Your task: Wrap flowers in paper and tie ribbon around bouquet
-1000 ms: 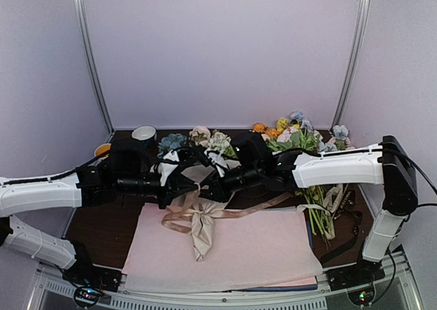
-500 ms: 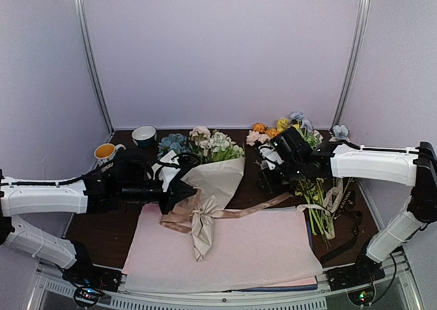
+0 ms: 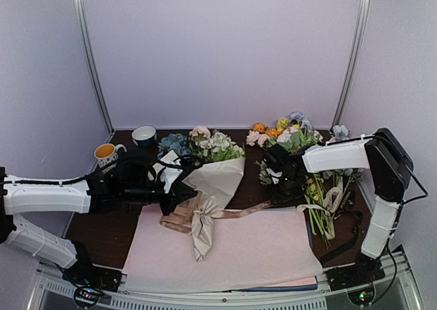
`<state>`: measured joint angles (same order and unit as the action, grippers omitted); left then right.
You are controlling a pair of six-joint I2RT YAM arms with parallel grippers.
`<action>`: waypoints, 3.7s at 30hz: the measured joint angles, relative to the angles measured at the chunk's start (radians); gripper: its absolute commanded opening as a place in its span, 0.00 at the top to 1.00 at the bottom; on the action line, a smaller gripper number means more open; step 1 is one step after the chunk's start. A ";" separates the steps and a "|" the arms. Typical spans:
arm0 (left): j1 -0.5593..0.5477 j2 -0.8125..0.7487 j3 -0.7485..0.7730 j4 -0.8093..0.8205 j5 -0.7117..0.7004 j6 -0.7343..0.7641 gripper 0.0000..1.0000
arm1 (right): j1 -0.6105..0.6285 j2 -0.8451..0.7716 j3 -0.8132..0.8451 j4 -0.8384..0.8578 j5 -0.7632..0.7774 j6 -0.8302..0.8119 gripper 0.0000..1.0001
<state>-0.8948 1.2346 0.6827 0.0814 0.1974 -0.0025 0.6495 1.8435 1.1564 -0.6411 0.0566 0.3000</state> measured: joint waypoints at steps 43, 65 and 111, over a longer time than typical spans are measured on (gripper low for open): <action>0.000 0.022 -0.002 -0.021 -0.019 0.019 1.00 | 0.092 0.049 0.195 -0.019 -0.202 -0.010 1.00; -0.032 -0.130 -0.224 0.218 -0.014 -0.071 1.00 | 0.348 0.386 0.962 0.161 -0.549 0.103 0.59; -0.029 -0.035 -0.222 0.301 -0.044 -0.177 0.96 | 0.282 0.046 0.208 0.519 -0.880 -0.020 1.00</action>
<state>-0.9234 1.1999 0.4603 0.3820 0.1532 -0.1791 0.9310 1.8896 1.3643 -0.1223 -0.8238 0.2798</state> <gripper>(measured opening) 0.012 0.004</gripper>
